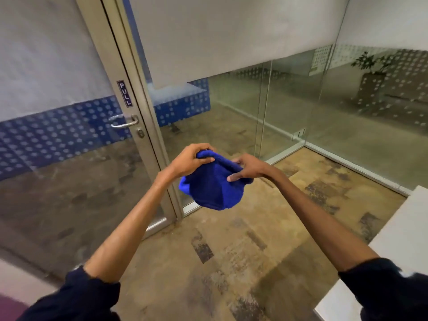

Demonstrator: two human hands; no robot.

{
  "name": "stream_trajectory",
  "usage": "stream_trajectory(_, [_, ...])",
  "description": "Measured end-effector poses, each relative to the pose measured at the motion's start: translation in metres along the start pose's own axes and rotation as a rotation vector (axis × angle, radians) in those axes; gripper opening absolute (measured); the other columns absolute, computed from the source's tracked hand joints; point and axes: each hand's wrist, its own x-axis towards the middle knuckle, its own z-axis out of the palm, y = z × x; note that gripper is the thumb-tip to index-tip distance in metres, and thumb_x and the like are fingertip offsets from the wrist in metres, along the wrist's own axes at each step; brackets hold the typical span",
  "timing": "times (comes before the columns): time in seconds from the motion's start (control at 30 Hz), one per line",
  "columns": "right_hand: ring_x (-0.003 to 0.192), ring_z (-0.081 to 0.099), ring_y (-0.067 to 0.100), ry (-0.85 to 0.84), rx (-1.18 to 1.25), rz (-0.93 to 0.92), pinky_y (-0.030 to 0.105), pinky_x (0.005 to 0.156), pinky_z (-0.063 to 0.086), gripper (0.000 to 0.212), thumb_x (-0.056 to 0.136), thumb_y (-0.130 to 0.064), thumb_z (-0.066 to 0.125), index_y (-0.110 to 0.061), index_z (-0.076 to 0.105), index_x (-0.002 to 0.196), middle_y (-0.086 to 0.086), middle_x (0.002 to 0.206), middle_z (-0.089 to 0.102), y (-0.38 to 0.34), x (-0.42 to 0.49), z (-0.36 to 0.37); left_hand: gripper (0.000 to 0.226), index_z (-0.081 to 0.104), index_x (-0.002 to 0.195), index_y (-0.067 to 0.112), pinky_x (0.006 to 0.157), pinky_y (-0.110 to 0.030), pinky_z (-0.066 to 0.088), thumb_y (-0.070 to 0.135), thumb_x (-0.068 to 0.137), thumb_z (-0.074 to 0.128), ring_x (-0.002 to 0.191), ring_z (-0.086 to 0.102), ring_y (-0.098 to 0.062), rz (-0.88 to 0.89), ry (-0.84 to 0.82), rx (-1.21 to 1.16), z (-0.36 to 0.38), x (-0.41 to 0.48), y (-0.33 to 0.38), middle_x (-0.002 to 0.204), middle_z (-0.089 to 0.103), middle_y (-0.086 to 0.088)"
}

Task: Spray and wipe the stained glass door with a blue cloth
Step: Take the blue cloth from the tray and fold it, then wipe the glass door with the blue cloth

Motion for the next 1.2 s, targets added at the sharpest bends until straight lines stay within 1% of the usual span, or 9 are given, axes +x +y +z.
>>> stream_trajectory(0.13, [0.077,0.058,0.010,0.016,0.051,-0.099,0.021,0.067,0.046,0.021,0.078,-0.011,0.082,-0.013,0.072,0.097,-0.003,0.085,0.066,-0.025,0.020,-0.006,0.023,0.069,0.098,0.015,0.083,-0.035,0.050,0.032,0.083,0.070,0.083,0.063,-0.007,-0.146,0.196,-0.050,-0.030,-0.027,-0.022,0.092,0.071,0.003])
stream_trajectory(0.27, [0.075,0.059,0.005,0.065,0.152,-0.153,0.021,0.072,0.045,0.022,0.078,-0.006,0.079,-0.021,0.072,0.093,-0.007,0.082,0.067,-0.051,0.037,-0.018,0.035,0.065,0.104,0.010,0.077,-0.024,0.049,0.032,0.078,0.074,0.080,0.061,-0.005,-0.251,0.304,-0.110,-0.059,-0.047,-0.025,0.095,0.069,0.000])
stream_trajectory(0.47, [0.074,0.067,0.002,0.093,0.446,-0.221,0.015,0.070,0.052,0.022,0.082,0.000,0.075,-0.010,0.071,0.101,-0.003,0.084,0.073,-0.100,0.061,-0.035,0.046,0.046,0.121,0.011,0.065,-0.011,0.050,0.004,0.084,0.073,0.087,0.054,-0.009,-0.491,0.195,-0.166,-0.113,-0.074,-0.014,0.115,0.055,0.000])
stream_trajectory(0.53, [0.077,0.069,0.003,0.069,0.470,-0.241,0.017,0.071,0.052,0.025,0.082,-0.002,0.076,-0.008,0.070,0.105,-0.001,0.088,0.073,-0.113,0.071,-0.036,0.053,0.043,0.117,0.016,0.074,-0.022,0.053,0.000,0.079,0.076,0.095,0.052,-0.015,-0.530,0.209,-0.176,-0.130,-0.085,-0.013,0.120,0.051,-0.001])
stream_trajectory(0.6, [0.081,0.070,0.006,0.068,0.493,-0.248,0.021,0.075,0.052,0.032,0.081,-0.004,0.079,-0.008,0.068,0.110,0.002,0.094,0.074,-0.125,0.081,-0.035,0.058,0.046,0.107,0.021,0.082,-0.037,0.053,0.008,0.065,0.083,0.097,0.052,-0.019,-0.543,0.326,-0.202,-0.142,-0.097,-0.009,0.118,0.053,-0.004])
stream_trajectory(0.73, [0.086,0.069,0.013,0.121,0.565,-0.268,0.014,0.067,0.054,0.039,0.080,-0.008,0.081,-0.007,0.064,0.114,0.005,0.101,0.073,-0.153,0.096,-0.031,0.056,0.047,0.091,0.021,0.064,-0.013,0.048,0.002,0.059,0.090,0.077,0.054,-0.013,-0.506,0.779,-0.188,-0.155,-0.110,0.001,0.093,0.054,0.001])
stream_trajectory(0.83, [0.079,0.069,0.016,0.226,0.559,-0.313,0.017,0.063,0.054,0.025,0.079,-0.006,0.081,-0.002,0.068,0.099,0.006,0.088,0.074,-0.174,0.105,-0.030,0.053,0.048,0.088,0.017,0.061,-0.013,0.048,0.001,0.060,0.090,0.072,0.055,-0.009,-0.457,1.017,-0.103,-0.167,-0.112,0.010,0.091,0.054,0.002])
stream_trajectory(1.03, [0.075,0.064,0.012,0.399,0.497,-0.401,0.015,0.061,0.051,0.020,0.076,-0.013,0.083,-0.002,0.074,0.090,0.005,0.082,0.073,-0.215,0.119,-0.035,0.051,0.050,0.090,0.024,0.060,-0.029,0.052,0.008,0.058,0.086,0.072,0.061,-0.018,-0.344,1.159,-0.062,-0.191,-0.114,0.032,0.097,0.057,-0.001])
stream_trajectory(1.2, [0.083,0.066,0.014,0.620,0.372,-0.504,0.031,0.073,0.053,0.022,0.075,-0.022,0.083,-0.021,0.069,0.093,-0.005,0.087,0.070,-0.247,0.123,-0.035,0.042,0.055,0.097,0.017,0.073,-0.007,0.047,0.002,0.066,0.079,0.093,0.059,-0.013,-0.298,1.217,0.206,-0.206,-0.119,0.041,0.114,0.050,-0.009])
